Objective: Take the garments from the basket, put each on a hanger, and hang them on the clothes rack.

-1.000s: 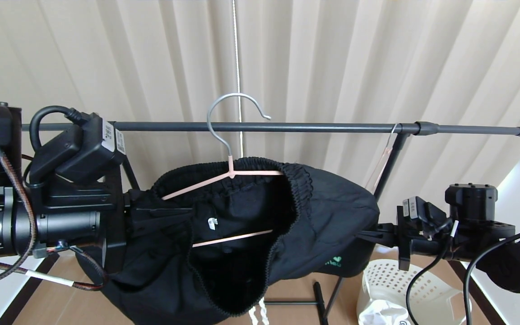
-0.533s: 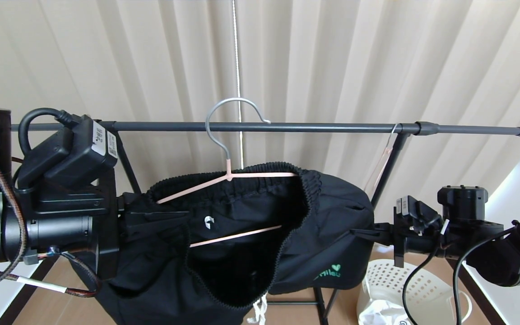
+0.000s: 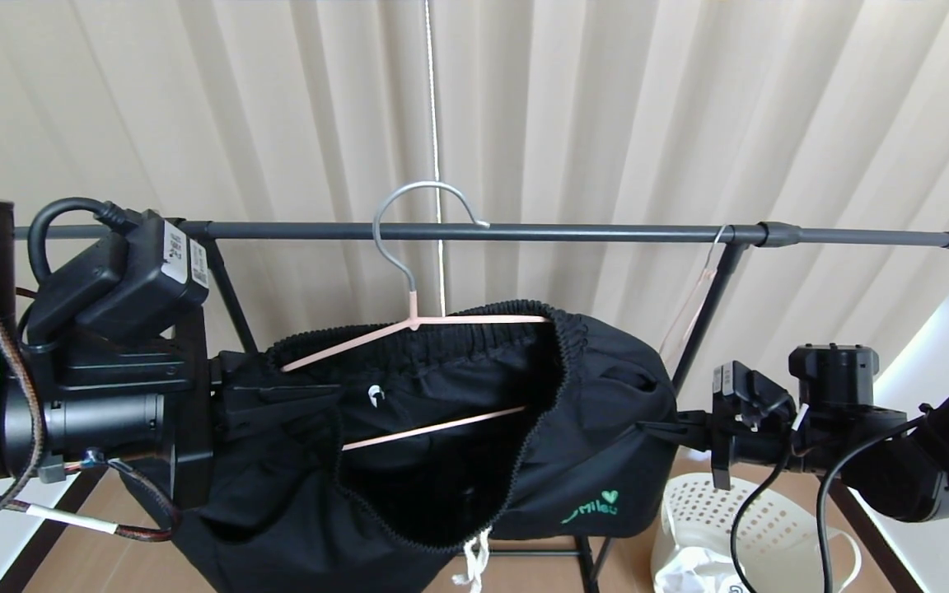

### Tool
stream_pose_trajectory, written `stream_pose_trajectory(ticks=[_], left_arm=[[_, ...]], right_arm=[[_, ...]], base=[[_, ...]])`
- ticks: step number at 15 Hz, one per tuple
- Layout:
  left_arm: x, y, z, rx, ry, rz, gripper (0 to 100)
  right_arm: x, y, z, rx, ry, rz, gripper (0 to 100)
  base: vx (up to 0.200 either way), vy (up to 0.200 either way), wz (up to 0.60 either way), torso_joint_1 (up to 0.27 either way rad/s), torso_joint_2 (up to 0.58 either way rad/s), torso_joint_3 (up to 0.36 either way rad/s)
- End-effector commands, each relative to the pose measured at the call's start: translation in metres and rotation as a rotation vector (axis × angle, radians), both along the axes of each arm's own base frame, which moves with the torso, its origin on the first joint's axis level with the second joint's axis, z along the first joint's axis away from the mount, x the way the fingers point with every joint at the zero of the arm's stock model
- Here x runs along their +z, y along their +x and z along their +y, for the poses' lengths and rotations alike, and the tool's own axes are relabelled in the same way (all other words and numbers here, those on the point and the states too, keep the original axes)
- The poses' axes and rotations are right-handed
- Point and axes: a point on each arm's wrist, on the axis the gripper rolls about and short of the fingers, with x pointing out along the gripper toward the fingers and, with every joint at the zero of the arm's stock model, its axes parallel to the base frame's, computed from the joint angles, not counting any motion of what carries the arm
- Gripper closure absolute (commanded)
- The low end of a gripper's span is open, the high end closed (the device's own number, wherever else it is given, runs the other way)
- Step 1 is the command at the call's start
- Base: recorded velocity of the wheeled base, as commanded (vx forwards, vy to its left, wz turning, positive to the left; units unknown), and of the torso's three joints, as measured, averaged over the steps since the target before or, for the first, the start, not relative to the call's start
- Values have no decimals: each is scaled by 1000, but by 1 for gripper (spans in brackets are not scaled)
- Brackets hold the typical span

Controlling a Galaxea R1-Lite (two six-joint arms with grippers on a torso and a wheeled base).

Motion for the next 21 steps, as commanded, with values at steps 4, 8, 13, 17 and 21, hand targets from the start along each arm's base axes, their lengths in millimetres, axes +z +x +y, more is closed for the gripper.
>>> stream_pose_trajectory(ticks=[4, 8, 13, 17, 21], left_arm=[[-1, 2, 3, 16, 1, 3, 100], [0, 4, 5, 31, 0, 3, 100], [-2, 6, 10, 84, -33, 63, 100], [-12, 9, 13, 157, -8, 100, 100], [-24, 7, 14, 218, -5, 172, 100]], right_arm=[[6, -3, 4, -3, 22, 28, 100], [15, -10, 6, 1, 26, 7, 0], [43, -27, 6, 23, 34, -119, 0], [81, -54, 23, 68, 73, -192, 0], [114, -79, 34, 44, 148, -196, 0]], base=[[0, 0, 0, 0, 0, 0], [0, 0, 0, 0, 0, 0], [0, 0, 0, 0, 0, 0], [0, 0, 0, 0, 0, 0], [0, 0, 0, 0, 0, 0]])
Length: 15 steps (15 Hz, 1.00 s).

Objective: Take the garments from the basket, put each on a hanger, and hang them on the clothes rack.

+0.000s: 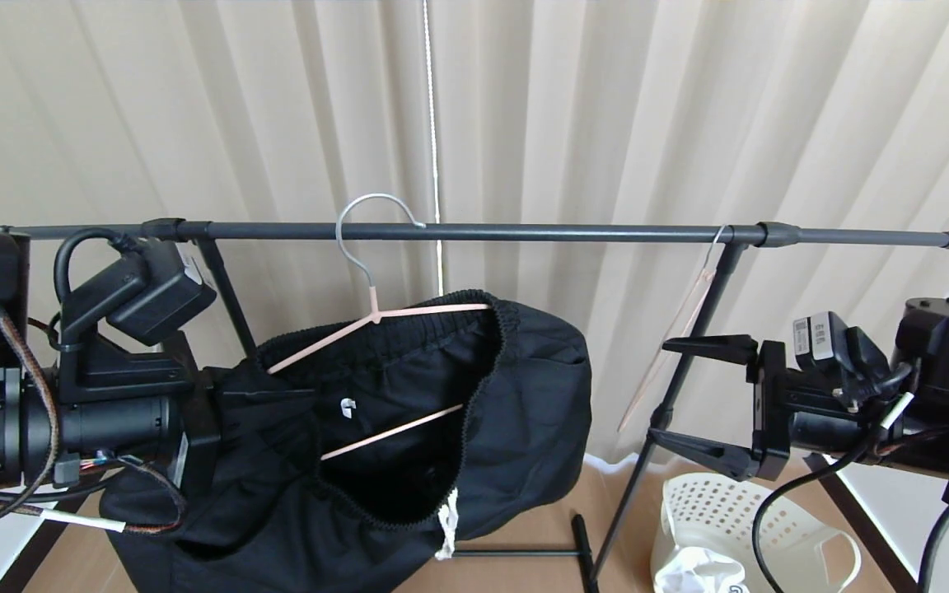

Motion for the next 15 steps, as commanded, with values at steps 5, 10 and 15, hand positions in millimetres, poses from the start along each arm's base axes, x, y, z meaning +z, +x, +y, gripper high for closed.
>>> stream_pose_trajectory(ticks=[5, 10, 15], left_arm=[[-19, -3, 2, 82, 15, 93, 100], [-25, 5, -1, 201, -20, 189, 100], [-22, 21, -8, 219, -49, 216, 100]], right_arm=[[32, -21, 14, -77, 54, -47, 0], [38, -16, 13, -159, 70, -38, 0], [38, -12, 13, -162, 70, -36, 0]], base=[[0, 0, 0, 0, 0, 0], [0, 0, 0, 0, 0, 0], [0, 0, 0, 0, 0, 0]])
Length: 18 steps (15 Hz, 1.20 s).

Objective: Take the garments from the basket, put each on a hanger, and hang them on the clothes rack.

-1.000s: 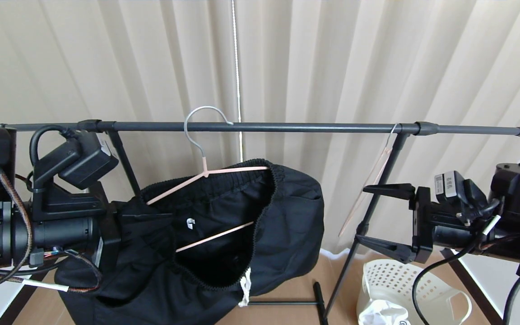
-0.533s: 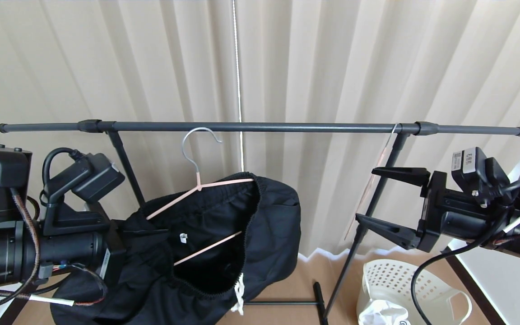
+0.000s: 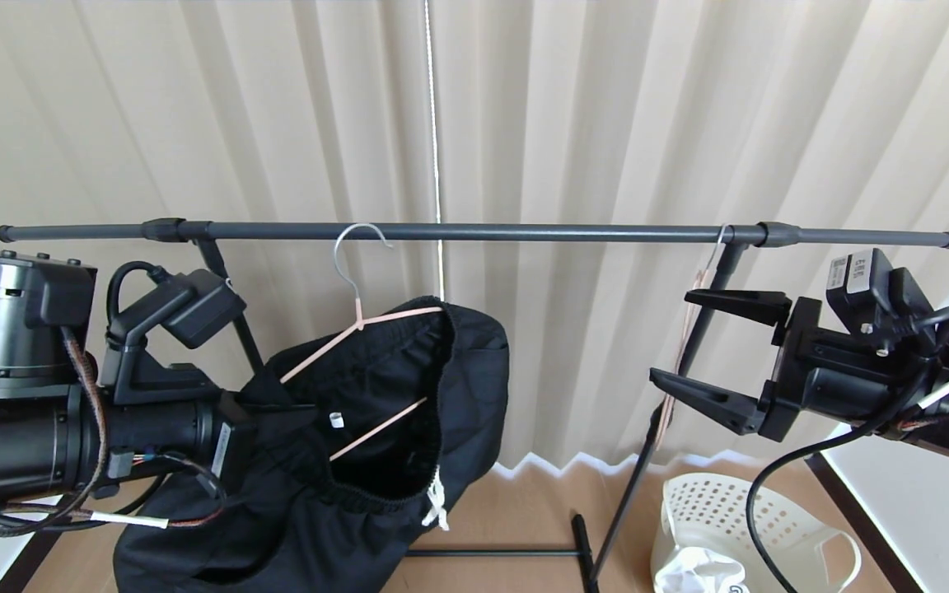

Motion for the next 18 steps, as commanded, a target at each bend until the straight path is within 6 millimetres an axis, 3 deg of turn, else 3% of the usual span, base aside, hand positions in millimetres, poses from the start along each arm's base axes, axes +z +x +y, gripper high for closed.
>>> stream_pose_trajectory(ticks=[1, 13, 18], left_arm=[[-2, 14, -5, 3, 1, 20, 100], [-5, 103, -32, 212, -83, 70, 100], [-19, 137, -43, 256, -78, 86, 100]], right_arm=[[-3, 3, 0, -8, -3, 8, 0], [-9, 14, 1, -42, -12, 28, 0], [-9, 14, 1, -42, -12, 28, 0]], base=[[0, 0, 0, 0, 0, 0], [0, 0, 0, 0, 0, 0], [0, 0, 0, 0, 0, 0]])
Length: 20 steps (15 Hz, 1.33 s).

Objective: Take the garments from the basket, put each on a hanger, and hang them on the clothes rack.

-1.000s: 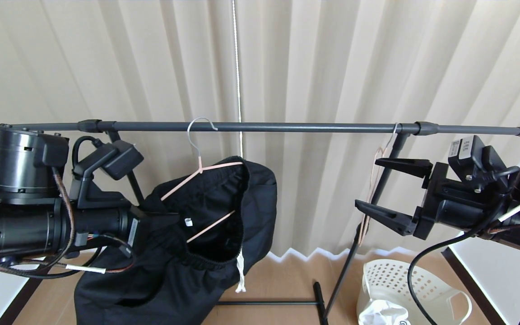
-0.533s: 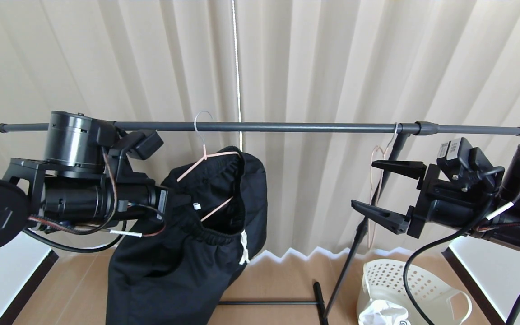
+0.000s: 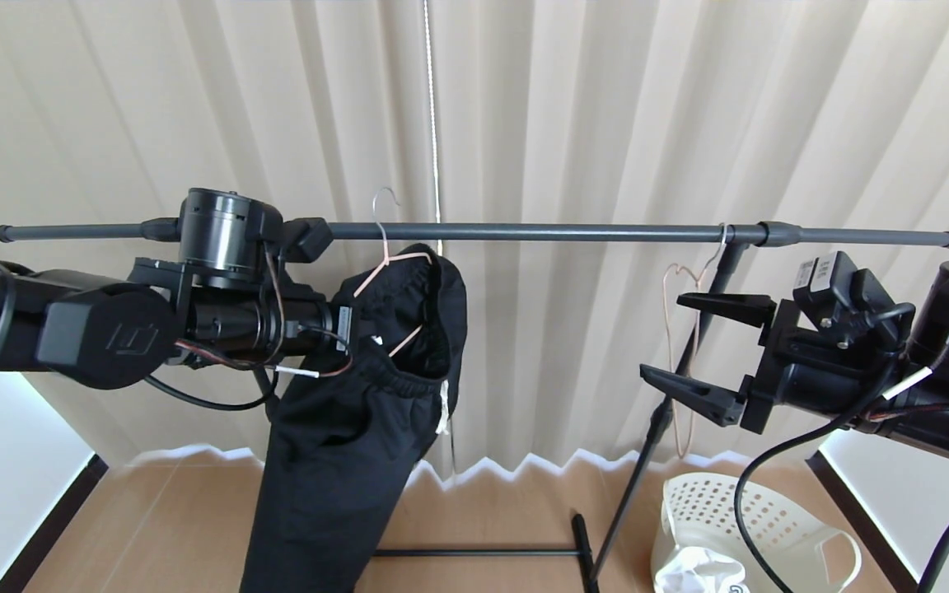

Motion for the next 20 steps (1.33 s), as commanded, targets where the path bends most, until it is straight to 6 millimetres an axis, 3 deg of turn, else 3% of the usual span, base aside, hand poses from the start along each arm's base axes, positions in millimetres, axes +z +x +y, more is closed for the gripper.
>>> stream_pose_trajectory(ticks=[1, 11, 12, 14, 17, 20], left_arm=[[-14, 18, -6, 5, 0, 26, 100], [-29, 26, -10, 6, -3, 32, 100], [-32, 23, -9, 1, 5, 40, 0], [-23, 14, -7, 3, -6, 26, 0], [2, -18, 4, 1, -20, -24, 0], [29, -74, 23, 1, -46, -96, 0]], right_arm=[[-2, 1, 0, 1, -2, 6, 0], [-6, 4, 1, 1, -7, 21, 0], [-6, 4, 1, 1, -7, 21, 0], [-6, 4, 1, 1, -5, 19, 0], [1, 0, 0, 2, 3, -7, 0], [30, -19, -6, -90, 45, -94, 0]], base=[[0, 0, 0, 0, 0, 0], [0, 0, 0, 0, 0, 0], [0, 0, 0, 0, 0, 0], [0, 0, 0, 0, 0, 0], [0, 0, 0, 0, 0, 0], [0, 0, 0, 0, 0, 0]])
